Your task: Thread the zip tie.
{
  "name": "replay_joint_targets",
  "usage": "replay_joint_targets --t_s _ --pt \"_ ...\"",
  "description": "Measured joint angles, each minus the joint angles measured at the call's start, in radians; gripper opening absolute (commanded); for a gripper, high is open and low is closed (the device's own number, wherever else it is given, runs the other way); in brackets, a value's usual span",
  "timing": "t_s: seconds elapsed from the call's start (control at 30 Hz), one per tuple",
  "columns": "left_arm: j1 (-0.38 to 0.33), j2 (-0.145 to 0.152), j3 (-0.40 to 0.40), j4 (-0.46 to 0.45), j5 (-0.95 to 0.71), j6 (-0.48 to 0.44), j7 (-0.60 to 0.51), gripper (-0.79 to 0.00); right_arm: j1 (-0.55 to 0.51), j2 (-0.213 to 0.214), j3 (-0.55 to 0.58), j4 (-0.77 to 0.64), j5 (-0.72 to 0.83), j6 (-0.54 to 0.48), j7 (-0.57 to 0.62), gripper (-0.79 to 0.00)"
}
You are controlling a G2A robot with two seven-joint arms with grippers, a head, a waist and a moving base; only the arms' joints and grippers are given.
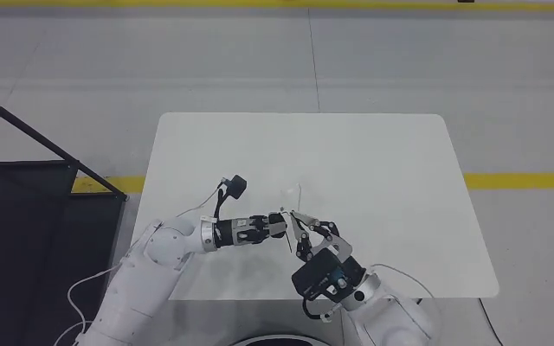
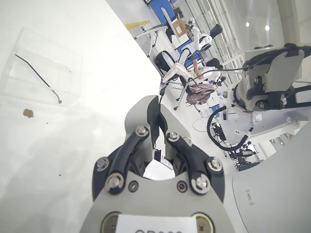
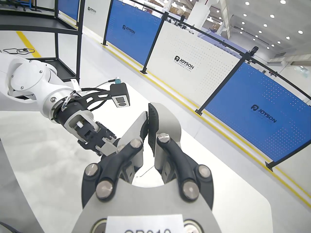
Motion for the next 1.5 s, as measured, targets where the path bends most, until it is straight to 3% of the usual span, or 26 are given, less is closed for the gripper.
replay_joint_targets --t_s 0.57,1.5 --pt "0.011 0.002 0.013 -0.029 0.027 0.043 0.045 -0.785 -0.012 0.017 -0.002 0.013 -0.095 0.006 -0.082 -0.785" --pt "0.011 0.002 0.013 -0.029 0.027 0.043 0.045 -0.785 0.032 0.026 -0.038 0.042 -0.124 0.031 -0.023 -0.785"
